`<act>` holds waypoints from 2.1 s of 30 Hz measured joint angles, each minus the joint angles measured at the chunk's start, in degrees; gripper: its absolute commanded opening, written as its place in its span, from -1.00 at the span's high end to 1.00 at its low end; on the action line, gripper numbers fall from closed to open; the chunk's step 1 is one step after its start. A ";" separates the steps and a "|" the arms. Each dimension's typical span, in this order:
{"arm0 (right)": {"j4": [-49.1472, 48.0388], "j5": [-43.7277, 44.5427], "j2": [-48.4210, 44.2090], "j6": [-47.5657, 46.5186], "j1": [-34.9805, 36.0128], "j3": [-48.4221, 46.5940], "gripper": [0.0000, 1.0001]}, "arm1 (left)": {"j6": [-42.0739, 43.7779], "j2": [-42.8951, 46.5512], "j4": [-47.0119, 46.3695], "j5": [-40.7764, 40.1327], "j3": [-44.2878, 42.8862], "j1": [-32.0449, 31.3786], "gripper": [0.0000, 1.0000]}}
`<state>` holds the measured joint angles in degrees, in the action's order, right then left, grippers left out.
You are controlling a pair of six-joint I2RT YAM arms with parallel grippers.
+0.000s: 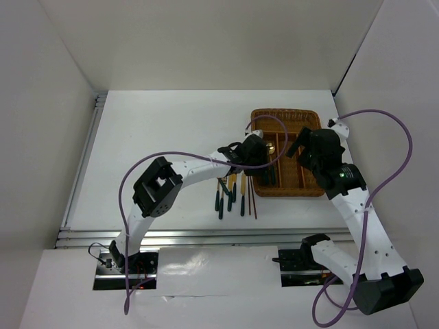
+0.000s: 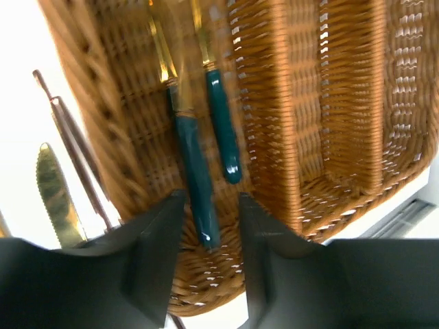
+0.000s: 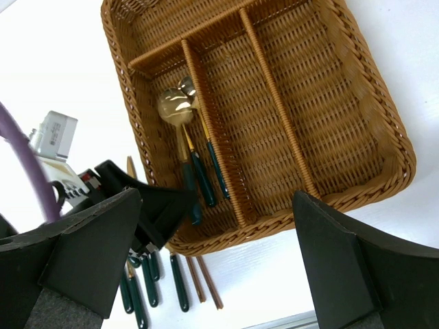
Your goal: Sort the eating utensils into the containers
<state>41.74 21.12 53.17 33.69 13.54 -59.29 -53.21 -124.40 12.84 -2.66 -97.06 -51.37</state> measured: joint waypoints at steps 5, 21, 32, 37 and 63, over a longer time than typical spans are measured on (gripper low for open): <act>0.02 -0.90 0.00 -0.07 0.00 0.00 -0.98 | 0.96 0.00 0.92 -0.15 -3.50 -0.09 -0.47; -0.07 -6.40 -0.09 -1.68 0.00 0.02 -0.98 | 5.07 27.12 4.55 2.12 16.06 7.39 -0.51; -0.61 -9.64 0.22 -2.05 0.00 1.25 -0.98 | -2.60 32.85 7.80 -7.32 32.24 9.14 -0.41; -0.59 -9.70 0.22 -2.08 0.00 1.29 -0.98 | -5.35 23.98 8.22 -8.37 29.51 9.14 -0.38; -0.55 -8.13 -3.39 -1.64 0.00 3.63 -0.98 | -7.23 11.54 14.12 -10.12 19.50 9.14 1.00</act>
<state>41.19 12.99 49.78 32.05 13.54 -55.66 -60.45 -112.86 26.96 -12.78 -77.56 -42.24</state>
